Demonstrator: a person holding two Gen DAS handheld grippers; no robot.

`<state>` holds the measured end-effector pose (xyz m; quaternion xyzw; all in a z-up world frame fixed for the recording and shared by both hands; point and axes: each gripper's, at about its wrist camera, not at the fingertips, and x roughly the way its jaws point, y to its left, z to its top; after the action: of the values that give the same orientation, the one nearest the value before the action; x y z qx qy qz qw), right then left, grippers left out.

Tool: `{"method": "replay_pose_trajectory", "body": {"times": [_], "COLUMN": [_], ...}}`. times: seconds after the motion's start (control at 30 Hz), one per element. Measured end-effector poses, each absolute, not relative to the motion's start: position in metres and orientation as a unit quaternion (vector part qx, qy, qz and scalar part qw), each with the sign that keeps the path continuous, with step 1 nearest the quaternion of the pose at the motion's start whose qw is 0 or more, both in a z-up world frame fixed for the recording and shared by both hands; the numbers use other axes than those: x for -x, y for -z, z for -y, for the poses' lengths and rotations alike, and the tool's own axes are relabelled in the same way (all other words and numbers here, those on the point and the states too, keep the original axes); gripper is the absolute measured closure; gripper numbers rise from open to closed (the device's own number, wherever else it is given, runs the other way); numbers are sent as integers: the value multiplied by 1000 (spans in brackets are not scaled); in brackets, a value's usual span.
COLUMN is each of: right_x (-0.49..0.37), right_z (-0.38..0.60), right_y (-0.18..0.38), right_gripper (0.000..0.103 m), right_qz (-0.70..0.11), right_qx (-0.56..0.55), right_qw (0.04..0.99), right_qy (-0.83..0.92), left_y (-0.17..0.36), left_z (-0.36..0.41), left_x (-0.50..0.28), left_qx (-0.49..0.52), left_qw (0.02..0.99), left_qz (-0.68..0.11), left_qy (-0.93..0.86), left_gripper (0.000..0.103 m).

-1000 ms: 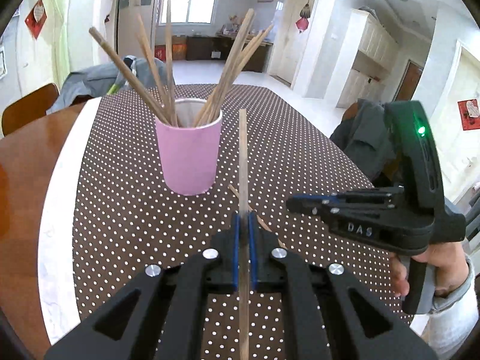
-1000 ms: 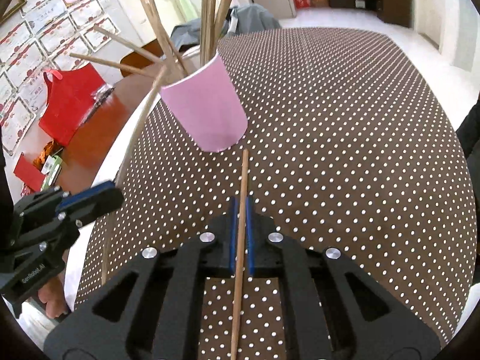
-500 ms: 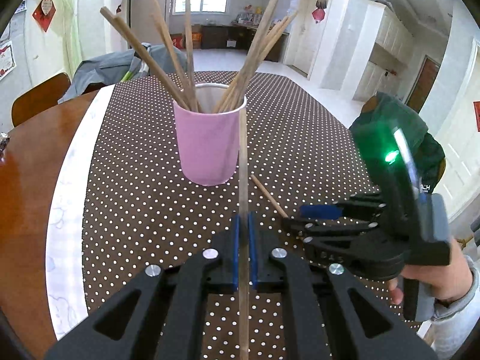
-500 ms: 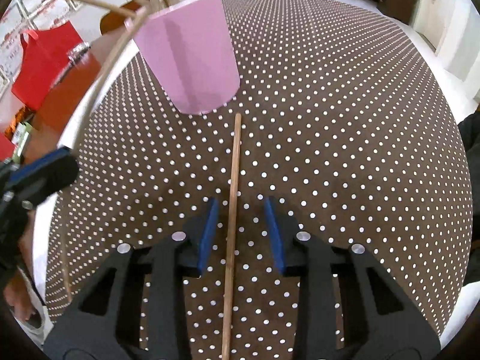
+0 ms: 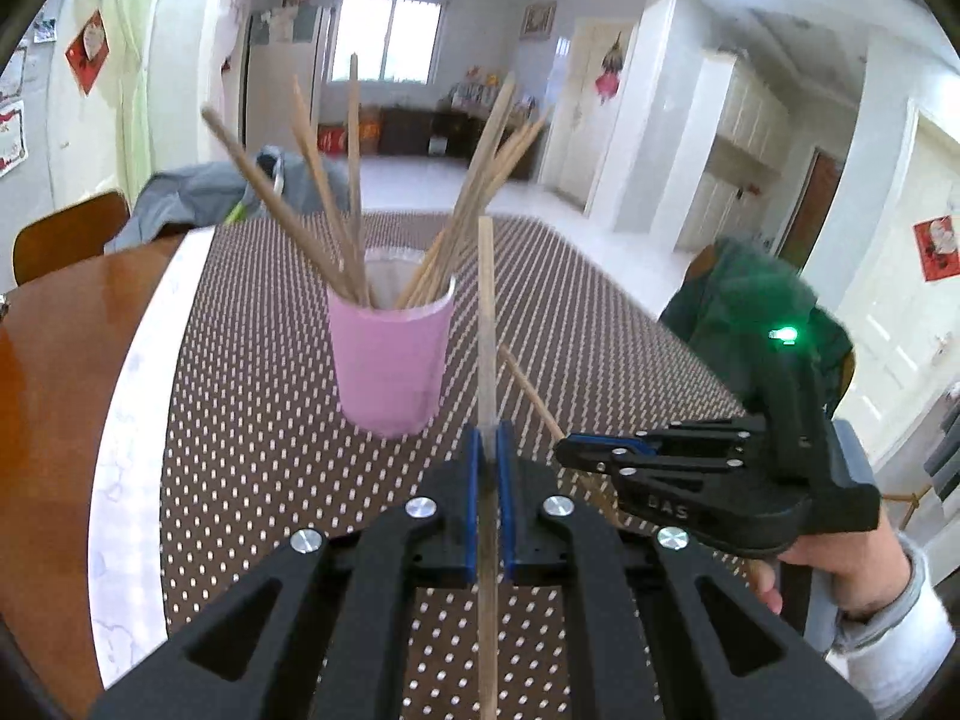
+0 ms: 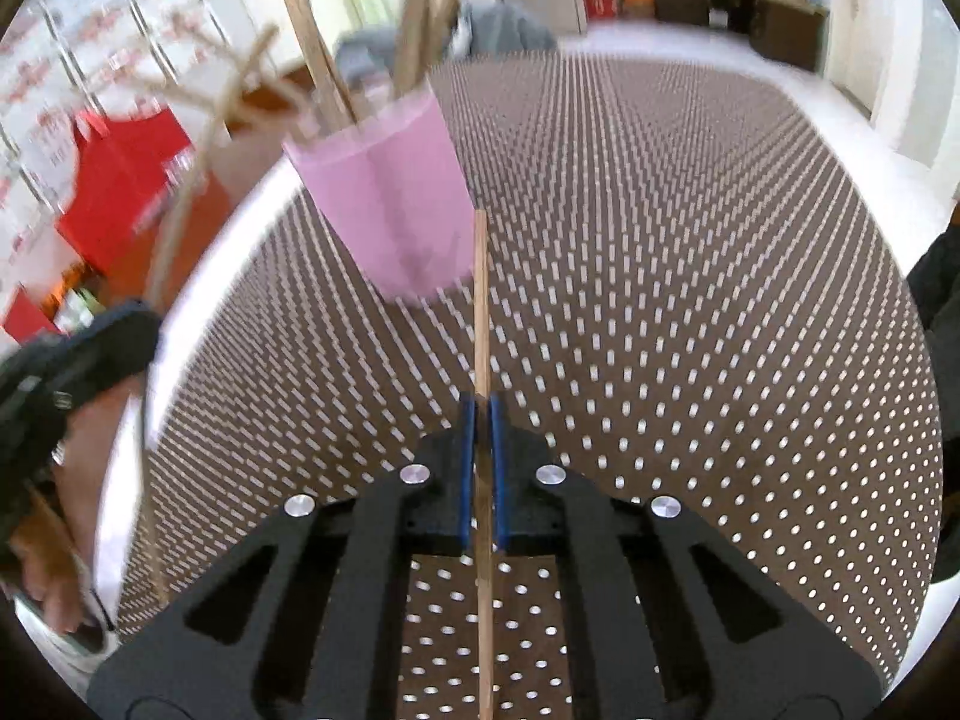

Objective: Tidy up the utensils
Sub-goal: 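Lift both held chopsticks upright and carry them above the pink cup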

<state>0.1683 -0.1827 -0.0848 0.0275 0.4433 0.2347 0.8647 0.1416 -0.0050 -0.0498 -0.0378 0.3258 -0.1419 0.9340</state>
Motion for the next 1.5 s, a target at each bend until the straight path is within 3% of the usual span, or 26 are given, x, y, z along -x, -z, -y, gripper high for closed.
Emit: {"method": "replay_pose_trajectory", "body": {"times": [0.4,0.93,1.5], "right_x": [-116,-143,-184], "right_z": [178,164,140], "right_y": [-10,-46,-50], "right_gripper": [97,98,98], "right_qz": [-239,-146,-86], "right_qx": [-62,-87,-105], "right_qw": [933,948,960], "right_qy": [-263,-271,-246], "left_y": [-10,-25,-5], "left_z": [-5,-16,-18], "left_x": [-129,-161,-212], "left_qx": [51,103,98], "left_qw": [978,991,992], "left_qz": [-161,35,77], "left_qy": [124,74,21], "left_gripper": [97,97,97]}}
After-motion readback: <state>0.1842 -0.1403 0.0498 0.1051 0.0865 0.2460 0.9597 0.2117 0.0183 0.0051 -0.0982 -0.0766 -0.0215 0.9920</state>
